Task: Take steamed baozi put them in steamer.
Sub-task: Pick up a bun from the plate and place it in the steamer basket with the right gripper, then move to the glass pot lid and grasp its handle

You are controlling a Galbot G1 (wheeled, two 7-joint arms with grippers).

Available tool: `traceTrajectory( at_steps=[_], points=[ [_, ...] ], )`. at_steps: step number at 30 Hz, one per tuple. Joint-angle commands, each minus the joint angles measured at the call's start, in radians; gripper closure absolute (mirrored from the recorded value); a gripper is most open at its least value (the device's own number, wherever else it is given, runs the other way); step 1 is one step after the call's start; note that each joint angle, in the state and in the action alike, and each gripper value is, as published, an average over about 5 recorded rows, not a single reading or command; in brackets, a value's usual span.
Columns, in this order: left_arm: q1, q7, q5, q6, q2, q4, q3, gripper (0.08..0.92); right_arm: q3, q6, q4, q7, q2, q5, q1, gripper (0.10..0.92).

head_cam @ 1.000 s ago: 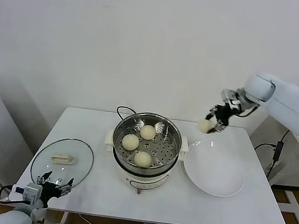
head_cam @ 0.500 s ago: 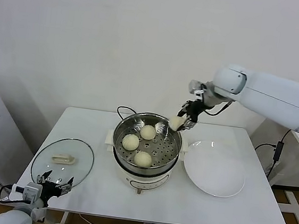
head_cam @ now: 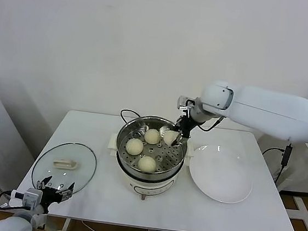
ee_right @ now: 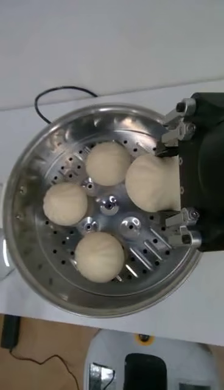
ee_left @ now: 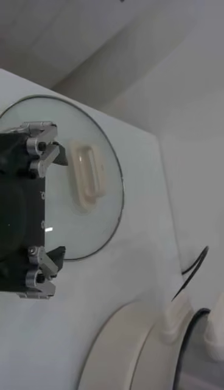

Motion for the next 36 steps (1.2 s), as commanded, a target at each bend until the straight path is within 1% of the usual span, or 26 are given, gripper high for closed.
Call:
traceTrajectory(
  at_steps=[1, 10, 13, 17, 20, 22, 25, 29, 33, 36],
  points=[
    [0.0, 0.0, 0.0, -0.001, -0.001, 0.003, 0.001, 0.177, 0.008, -0.029, -0.016, 0.037, 0.02, -0.052, -0.086, 0.491],
    [-0.001, 0.0, -0.002, -0.002, -0.001, 0.01, 0.0, 0.177, 0.023, -0.028, -0.048, 0.04, 0.034, -0.098, -0.135, 0.491],
    [-0.001, 0.0, -0.003, -0.003, 0.0, 0.012, 0.0, 0.177, 0.03, -0.027, -0.053, 0.04, 0.038, -0.101, -0.143, 0.47],
    [-0.001, 0.001, -0.003, -0.004, 0.0, 0.014, 0.001, 0.177, 0.04, -0.025, -0.061, 0.033, 0.041, -0.099, -0.144, 0.398],
    [0.0, 0.001, -0.003, -0.004, -0.001, 0.015, 0.001, 0.177, 0.053, -0.022, -0.064, 0.016, 0.039, -0.087, -0.13, 0.318],
    [0.0, 0.001, -0.003, -0.005, -0.001, 0.015, 0.002, 0.177, 0.071, -0.019, -0.067, -0.003, 0.029, -0.065, -0.112, 0.261],
    [0.0, 0.001, -0.004, -0.005, -0.003, 0.014, 0.0, 0.177, 0.123, -0.015, -0.082, -0.028, -0.003, -0.005, -0.087, 0.213],
    [-0.004, 0.001, -0.008, -0.007, -0.006, 0.015, -0.004, 0.177, 0.217, 0.001, -0.115, 0.003, -0.074, 0.106, -0.092, 0.203],
    [-0.008, 0.002, -0.013, -0.009, -0.012, 0.014, -0.007, 0.177, 0.347, 0.063, -0.118, 0.107, -0.17, 0.199, -0.183, 0.203],
    [-0.013, 0.003, -0.014, -0.01, -0.014, 0.014, -0.007, 0.177, 0.499, 0.127, -0.103, 0.193, -0.25, 0.225, -0.299, 0.203]
  ],
)
